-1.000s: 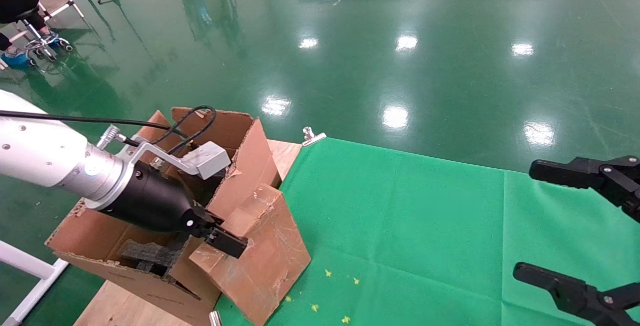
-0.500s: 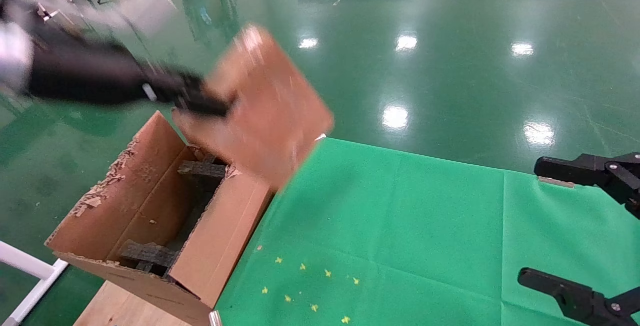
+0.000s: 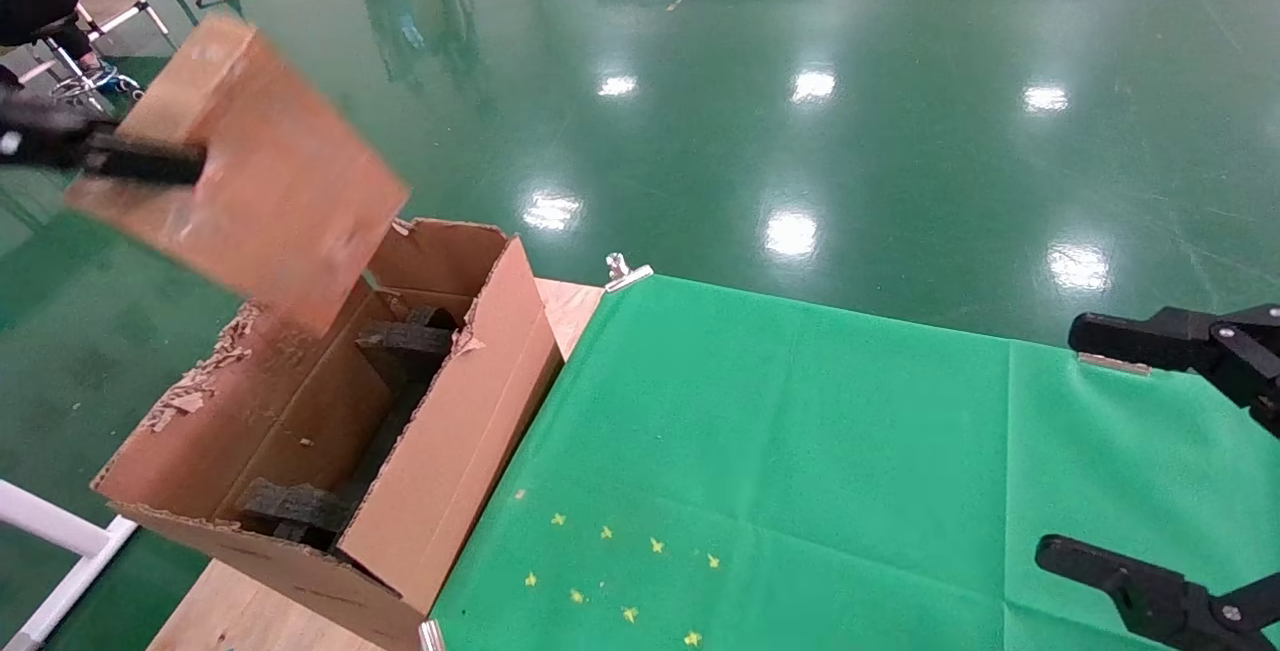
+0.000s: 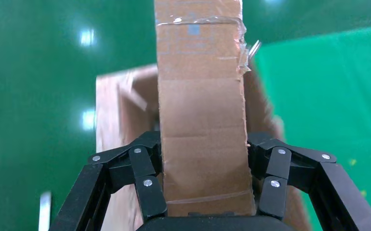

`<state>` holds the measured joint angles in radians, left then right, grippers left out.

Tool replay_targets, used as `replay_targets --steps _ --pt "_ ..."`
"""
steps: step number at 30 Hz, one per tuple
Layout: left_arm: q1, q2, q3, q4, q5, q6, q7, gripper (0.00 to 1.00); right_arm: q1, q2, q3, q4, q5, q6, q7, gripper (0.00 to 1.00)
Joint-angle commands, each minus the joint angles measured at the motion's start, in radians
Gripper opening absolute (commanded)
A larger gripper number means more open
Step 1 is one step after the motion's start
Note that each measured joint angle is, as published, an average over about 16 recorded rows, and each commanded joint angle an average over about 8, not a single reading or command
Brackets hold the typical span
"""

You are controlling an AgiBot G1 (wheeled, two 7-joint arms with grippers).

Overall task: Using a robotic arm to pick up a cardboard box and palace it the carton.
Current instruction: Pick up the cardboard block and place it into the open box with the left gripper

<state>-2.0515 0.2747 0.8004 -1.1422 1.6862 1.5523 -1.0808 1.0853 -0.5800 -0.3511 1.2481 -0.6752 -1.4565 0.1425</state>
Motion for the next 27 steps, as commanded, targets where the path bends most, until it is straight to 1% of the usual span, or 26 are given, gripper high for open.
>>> replay_targets --steps 1,8,13,18,27 --pt "0.009 -0.018 0.014 0.029 0.017 0.001 0.016 0.0 0.0 0.0 0.0 0.0 0.0 0.0 0.0 1.0" --pt "0.081 -0.038 0.05 0.173 0.019 -0.056 0.115 0.0 0.0 0.0 0.0 0.0 0.0 0.0 0.0 1.0" --pt "0.136 -0.033 0.069 0.282 0.009 -0.117 0.2 0.0 0.0 0.0 0.0 0.0 0.0 0.0 0.0 1.0" --pt "0.182 -0.011 0.083 0.384 0.0 -0.174 0.268 0.0 0.0 0.0 0.0 0.0 0.0 0.0 0.0 1.0" --pt "0.231 0.052 0.096 0.545 -0.008 -0.26 0.349 0.0 0.0 0.0 0.0 0.0 0.0 0.0 0.0 1.0"
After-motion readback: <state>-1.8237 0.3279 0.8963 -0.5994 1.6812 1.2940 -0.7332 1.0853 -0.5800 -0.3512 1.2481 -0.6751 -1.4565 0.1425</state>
